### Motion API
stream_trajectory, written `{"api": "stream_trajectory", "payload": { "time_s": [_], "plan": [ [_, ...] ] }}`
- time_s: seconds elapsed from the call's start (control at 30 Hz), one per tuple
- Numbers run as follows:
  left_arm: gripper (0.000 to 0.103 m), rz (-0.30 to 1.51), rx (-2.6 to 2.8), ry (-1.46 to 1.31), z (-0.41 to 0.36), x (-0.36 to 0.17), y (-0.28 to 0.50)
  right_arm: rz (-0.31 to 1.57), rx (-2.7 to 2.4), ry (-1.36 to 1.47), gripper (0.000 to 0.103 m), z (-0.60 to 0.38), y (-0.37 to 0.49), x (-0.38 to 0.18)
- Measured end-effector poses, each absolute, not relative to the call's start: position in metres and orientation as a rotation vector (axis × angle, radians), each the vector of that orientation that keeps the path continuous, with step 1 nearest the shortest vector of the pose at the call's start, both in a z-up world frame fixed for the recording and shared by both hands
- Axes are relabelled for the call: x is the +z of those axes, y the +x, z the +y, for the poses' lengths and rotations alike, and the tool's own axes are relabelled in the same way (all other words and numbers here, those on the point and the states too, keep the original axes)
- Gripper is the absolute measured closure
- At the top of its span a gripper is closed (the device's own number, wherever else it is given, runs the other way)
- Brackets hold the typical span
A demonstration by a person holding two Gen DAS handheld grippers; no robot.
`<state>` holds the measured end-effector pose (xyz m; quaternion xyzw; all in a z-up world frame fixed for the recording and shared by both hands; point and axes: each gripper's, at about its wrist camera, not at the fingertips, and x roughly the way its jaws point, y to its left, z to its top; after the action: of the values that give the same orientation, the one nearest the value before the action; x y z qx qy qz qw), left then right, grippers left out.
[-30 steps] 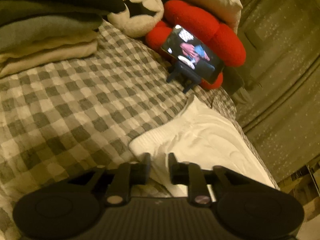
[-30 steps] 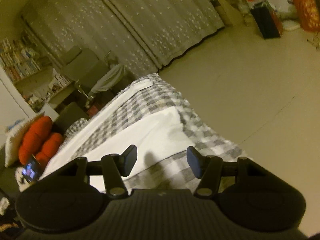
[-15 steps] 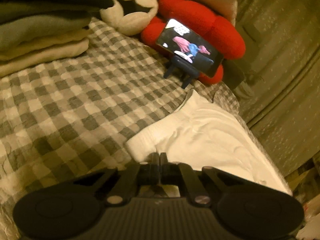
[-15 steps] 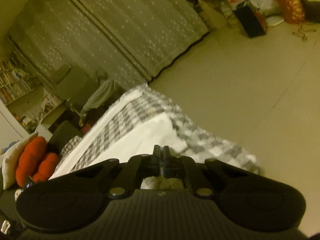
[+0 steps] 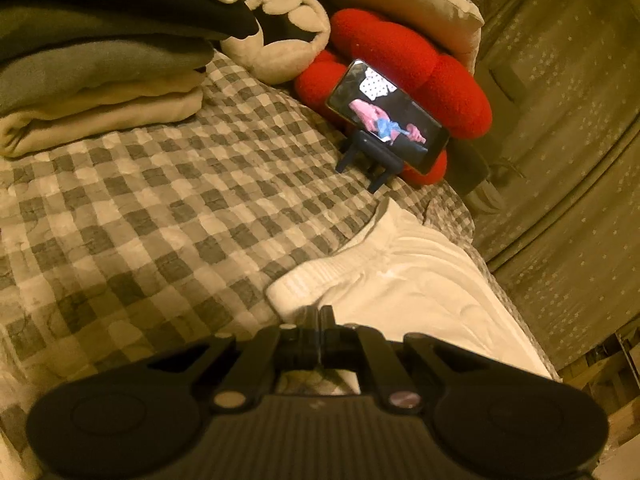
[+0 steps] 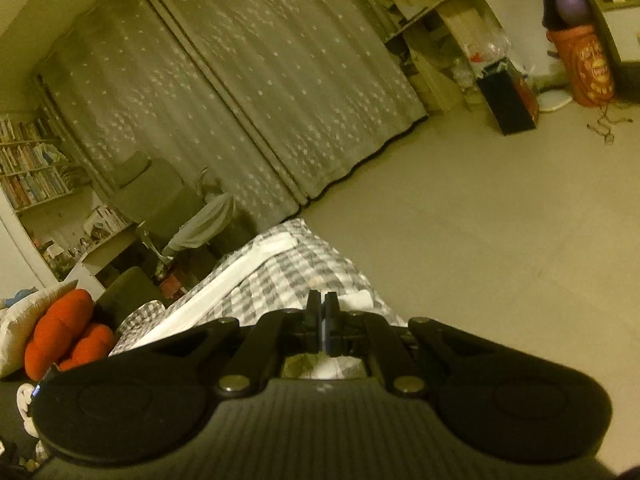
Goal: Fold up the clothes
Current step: 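Close the right tool and move it over the bed end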
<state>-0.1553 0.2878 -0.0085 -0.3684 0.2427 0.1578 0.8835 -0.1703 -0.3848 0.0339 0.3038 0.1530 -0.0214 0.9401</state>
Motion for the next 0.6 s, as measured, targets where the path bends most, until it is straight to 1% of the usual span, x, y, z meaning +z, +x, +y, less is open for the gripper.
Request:
{"api": "stream_trajectory", "payload": {
  "time_s": [0.27, 0.37, 0.5, 0.6],
  "plan": [
    [0.103, 0.478, 0.316, -0.793, 0.291, 0.000, -0.161, 0.282, -0.050, 0.599, 0.101, -0.383, -0.167, 0.040],
    [0.103, 0.496, 0.319, -0.789, 0.292, -0.004, -0.157, 0.269, -0.039, 0.594, 0.101, -0.381, -0.166, 0.044],
    [0.102, 0.517, 0.319, -0.798, 0.292, -0.014, -0.154, 0.322, -0.043, 0.567, 0.101, -0.378, -0.157, 0.034],
    [0.102, 0.532, 0.283, -0.798, 0.293, -0.015, -0.156, 0.363, -0.040, 0.602, 0.101, -0.381, -0.154, 0.021]
  ]
}}
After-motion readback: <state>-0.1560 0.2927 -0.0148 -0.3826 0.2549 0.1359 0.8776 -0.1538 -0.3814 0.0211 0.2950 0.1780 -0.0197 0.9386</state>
